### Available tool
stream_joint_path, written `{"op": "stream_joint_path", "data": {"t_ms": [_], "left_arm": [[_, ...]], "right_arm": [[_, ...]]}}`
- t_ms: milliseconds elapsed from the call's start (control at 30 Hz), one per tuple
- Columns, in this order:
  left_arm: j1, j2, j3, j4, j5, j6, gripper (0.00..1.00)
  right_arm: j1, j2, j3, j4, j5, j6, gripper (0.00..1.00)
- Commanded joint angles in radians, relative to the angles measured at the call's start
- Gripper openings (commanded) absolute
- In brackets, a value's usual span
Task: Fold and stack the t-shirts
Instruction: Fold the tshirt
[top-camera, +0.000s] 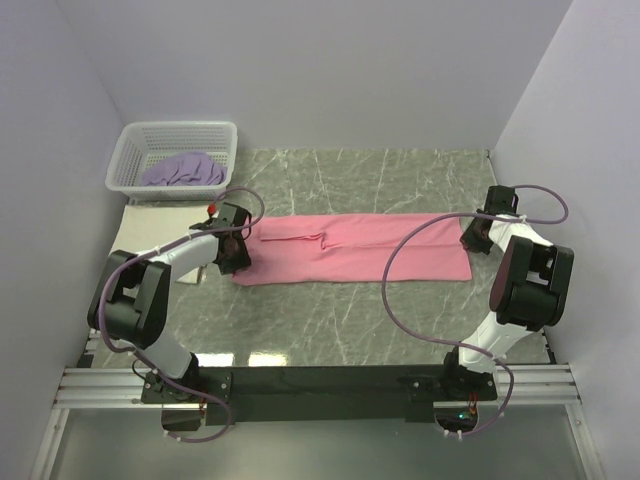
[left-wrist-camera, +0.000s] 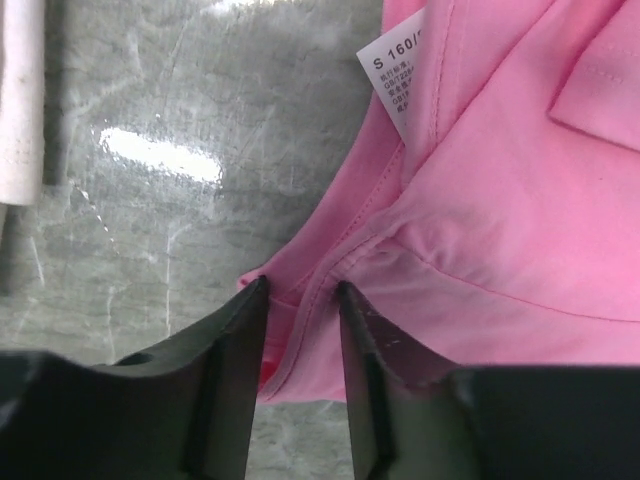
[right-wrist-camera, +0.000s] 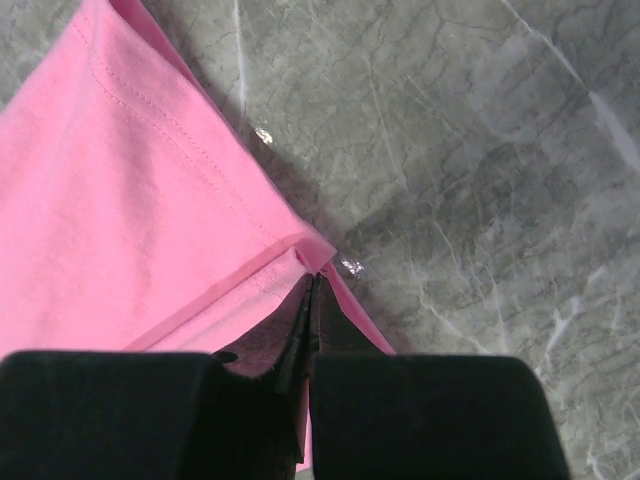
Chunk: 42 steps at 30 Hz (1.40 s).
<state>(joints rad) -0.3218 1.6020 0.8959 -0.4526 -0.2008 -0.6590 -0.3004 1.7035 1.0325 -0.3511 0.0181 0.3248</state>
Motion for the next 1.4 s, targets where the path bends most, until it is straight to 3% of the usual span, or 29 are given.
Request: {"op": "stream_joint_path", "data": {"t_ms": [0, 133, 333, 400, 500, 567, 633, 667, 733, 900, 1067, 1200, 1367], "left_arm": [[0.004, 0.009, -0.008, 0.002, 0.017, -0.030, 0.37], [0.004, 0.026, -0.026, -0.026, 0.000, -0.057, 0.18], [0.010, 0.029, -0.058, -0.054, -0.023, -0.090, 0.16], [0.010, 0.026, -0.060, -0.049, -0.015, -0.088, 0.18], [0.010, 0.010, -0.045, -0.037, 0.001, -0.076, 0.30], [0.007, -0.007, -0.019, -0.043, 0.011, -0.070, 0.45], [0.000, -0.019, 0.003, -0.063, 0.008, -0.067, 0.60], [-0.003, -0.036, 0.021, -0.067, 0.011, -0.065, 0.63], [-0.008, -0.054, 0.040, -0.084, 0.012, -0.067, 0.71], [-0.029, -0.126, 0.100, -0.156, -0.008, -0.097, 0.74], [-0.074, -0.178, 0.135, -0.215, -0.020, -0.131, 0.75], [-0.112, -0.171, 0.130, -0.202, 0.021, -0.166, 0.74], [-0.138, -0.080, 0.141, -0.150, 0.077, -0.214, 0.73]], "right_arm": [[0.001, 0.010, 0.040, 0.023, 0.046, -0.001, 0.00], [0.000, 0.021, 0.047, 0.014, 0.094, -0.001, 0.00], [-0.017, 0.045, 0.066, 0.003, 0.128, 0.008, 0.00], [-0.017, 0.059, 0.087, -0.009, 0.114, 0.005, 0.03], [-0.014, 0.059, 0.109, -0.025, 0.099, 0.013, 0.11], [-0.011, 0.039, 0.121, -0.046, 0.097, 0.026, 0.26], [-0.002, 0.016, 0.121, -0.058, 0.109, 0.040, 0.34], [0.001, -0.010, 0.121, -0.080, 0.118, 0.052, 0.41], [0.021, -0.042, 0.117, -0.107, 0.134, 0.077, 0.44], [0.124, -0.168, 0.074, -0.202, 0.158, 0.149, 0.45], [0.346, -0.249, 0.023, -0.226, 0.095, 0.180, 0.46], [0.464, -0.251, -0.006, -0.220, 0.094, 0.203, 0.51], [0.503, -0.170, -0.022, -0.206, 0.042, 0.172, 0.53]]}}
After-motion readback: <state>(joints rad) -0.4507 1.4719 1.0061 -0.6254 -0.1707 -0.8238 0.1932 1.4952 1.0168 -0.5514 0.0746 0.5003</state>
